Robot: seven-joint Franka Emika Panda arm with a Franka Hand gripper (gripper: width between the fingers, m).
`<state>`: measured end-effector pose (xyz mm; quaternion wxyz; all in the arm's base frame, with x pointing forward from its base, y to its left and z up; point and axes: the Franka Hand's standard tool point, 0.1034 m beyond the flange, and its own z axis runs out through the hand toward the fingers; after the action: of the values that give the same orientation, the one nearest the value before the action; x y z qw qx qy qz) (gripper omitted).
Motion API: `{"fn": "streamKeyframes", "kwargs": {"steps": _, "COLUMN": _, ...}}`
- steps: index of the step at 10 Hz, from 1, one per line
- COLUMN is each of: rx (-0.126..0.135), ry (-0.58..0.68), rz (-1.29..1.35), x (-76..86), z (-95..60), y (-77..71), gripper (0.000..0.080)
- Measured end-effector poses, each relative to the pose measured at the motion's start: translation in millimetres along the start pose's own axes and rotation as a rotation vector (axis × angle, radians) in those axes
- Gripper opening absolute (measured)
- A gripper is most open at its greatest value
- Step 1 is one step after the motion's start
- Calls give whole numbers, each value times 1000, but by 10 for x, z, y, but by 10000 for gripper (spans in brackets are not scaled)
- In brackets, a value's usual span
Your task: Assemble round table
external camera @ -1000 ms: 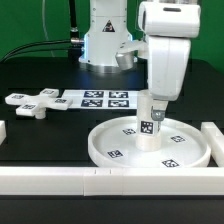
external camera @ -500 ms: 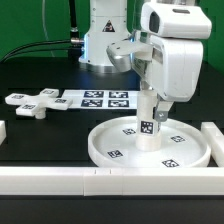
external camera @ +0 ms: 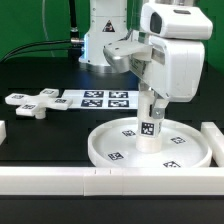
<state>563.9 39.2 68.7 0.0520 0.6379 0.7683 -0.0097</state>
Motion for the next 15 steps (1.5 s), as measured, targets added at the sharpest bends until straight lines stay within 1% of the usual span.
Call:
{"fn": "streamKeyframes", "kwargs": {"steps": 1, "rx": 2, "ry": 0, "rz": 38, "x": -2, "z": 2, "y": -3, "gripper": 407}}
{"fn": "streamKeyframes", "kwargs": {"steps": 2, "rx": 14, "ry": -3, "rz": 147, "x": -13, "z": 4, "y": -19, "gripper": 407}}
{"fn": "streamKeyframes", "kwargs": {"steps": 3, "rx": 17, "ry": -4, "rz": 257, "x": -7, "z": 3, "y": -21, "gripper": 407}}
{"fn": "streamKeyframes", "kwargs": {"steps": 4, "rx": 17, "ry": -4, "rz": 355, "x": -7, "z": 2, "y": -21, "gripper": 409}}
{"fn": "streamKeyframes", "kwargs": {"steps": 7, "rx": 18, "ry": -6, "rz": 538, "x": -9, "z": -2, "y": -23, "gripper": 409}}
{"fn": "streamKeyframes", "kwargs": {"steps": 8, "rx": 24, "ry": 1, "rz": 668, "x": -27, "z": -3, "y": -37, "gripper": 409}}
{"fn": "streamKeyframes", "kwargs": {"steps": 9, "rx": 33, "ry": 9, "rz": 796, "x": -69, "z": 2, "y": -65, "gripper": 409}}
{"fn": "streamKeyframes", "kwargs": {"steps": 10, "rx": 40, "ry": 10, "rz": 901, "x": -62, "z": 0, "y": -74, "gripper": 409}}
{"fn": "streamKeyframes", "kwargs": {"steps": 12, "rx": 82, "ry": 9, "rz": 1167, "x": 0, "z": 3, "y": -111, "gripper": 409}}
{"fn": "streamKeyframes", "kwargs": {"steps": 13, "rx": 108, "ry": 3, "rz": 1271, "x": 37, "z": -1, "y": -130, "gripper": 409}}
{"fn": "streamKeyframes", "kwargs": {"steps": 14, "rx": 120, "ry": -6, "rz": 1442, "x": 56, "z": -5, "y": -135, "gripper": 409}}
{"fn": "streamKeyframes", "kwargs": {"steps": 15, "rx": 122, "ry": -17, "rz": 1575, "x": 69, "z": -17, "y": -140, "gripper": 409}}
